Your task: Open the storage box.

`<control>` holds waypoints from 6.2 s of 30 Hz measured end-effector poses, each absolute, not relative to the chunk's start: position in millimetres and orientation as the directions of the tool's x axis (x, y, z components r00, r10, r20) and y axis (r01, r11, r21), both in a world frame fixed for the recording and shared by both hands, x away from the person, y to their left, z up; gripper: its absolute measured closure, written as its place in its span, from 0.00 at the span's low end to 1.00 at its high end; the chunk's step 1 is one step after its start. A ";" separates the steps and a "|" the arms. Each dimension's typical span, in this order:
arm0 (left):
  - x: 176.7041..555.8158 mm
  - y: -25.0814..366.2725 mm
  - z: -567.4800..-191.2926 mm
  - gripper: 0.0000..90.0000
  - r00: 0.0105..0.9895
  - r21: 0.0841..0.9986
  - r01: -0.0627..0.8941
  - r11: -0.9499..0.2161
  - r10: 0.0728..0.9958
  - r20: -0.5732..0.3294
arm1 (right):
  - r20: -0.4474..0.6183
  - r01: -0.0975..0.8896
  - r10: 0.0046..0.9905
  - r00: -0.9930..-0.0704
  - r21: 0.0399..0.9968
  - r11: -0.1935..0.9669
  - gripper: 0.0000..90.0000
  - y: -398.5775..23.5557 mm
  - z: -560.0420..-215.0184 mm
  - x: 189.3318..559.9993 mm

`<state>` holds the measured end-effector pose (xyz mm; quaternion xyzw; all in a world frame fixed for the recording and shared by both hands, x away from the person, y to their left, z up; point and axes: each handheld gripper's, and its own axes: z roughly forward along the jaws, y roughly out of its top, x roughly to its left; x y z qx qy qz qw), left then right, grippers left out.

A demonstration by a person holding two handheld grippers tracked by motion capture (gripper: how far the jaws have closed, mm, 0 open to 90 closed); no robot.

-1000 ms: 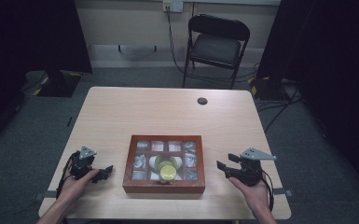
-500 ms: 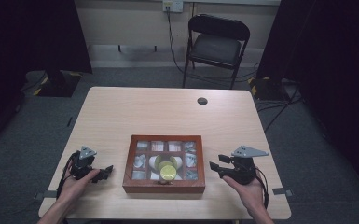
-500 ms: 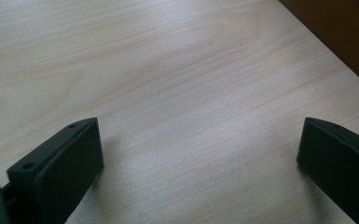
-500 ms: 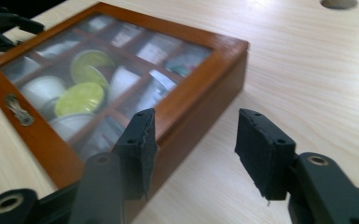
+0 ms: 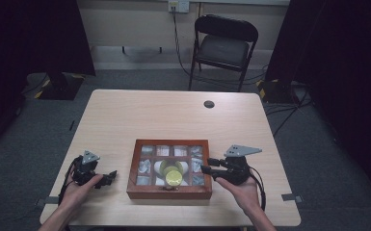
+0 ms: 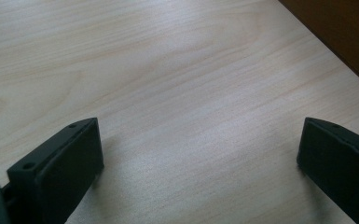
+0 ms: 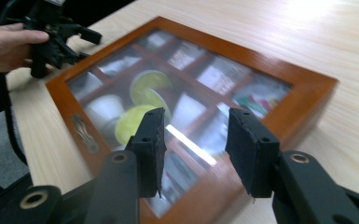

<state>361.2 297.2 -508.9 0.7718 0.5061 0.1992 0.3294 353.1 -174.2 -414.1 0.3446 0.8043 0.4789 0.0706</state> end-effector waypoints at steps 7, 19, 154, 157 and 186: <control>361.1 297.1 -508.9 0.00 0.406 0.710 0.650 -0.270 0.913 -0.025 | 0.213 0.464 0.583 -0.784 0.824 0.324 0.67 -155.3 -408.1 357.8; 361.1 297.1 -508.8 0.00 0.407 0.710 0.650 -0.270 0.913 -0.024 | 0.196 0.421 0.507 -0.839 0.823 0.380 0.71 -120.6 -402.4 361.9; 360.6 296.8 -508.7 0.00 0.403 0.710 0.651 -0.268 0.915 -0.024 | 0.292 0.417 0.330 -0.897 0.808 0.417 0.90 -83.8 -397.8 355.4; 360.6 296.7 -508.8 0.00 0.403 0.710 0.652 -0.267 0.915 -0.026 | 0.302 0.424 0.332 -0.894 0.809 0.406 0.90 -84.2 -394.7 357.4; 360.6 297.0 -508.6 0.00 0.405 0.708 0.652 -0.271 0.914 -0.023 | 0.351 0.465 0.333 -0.875 0.803 0.373 0.90 -86.0 -372.6 374.4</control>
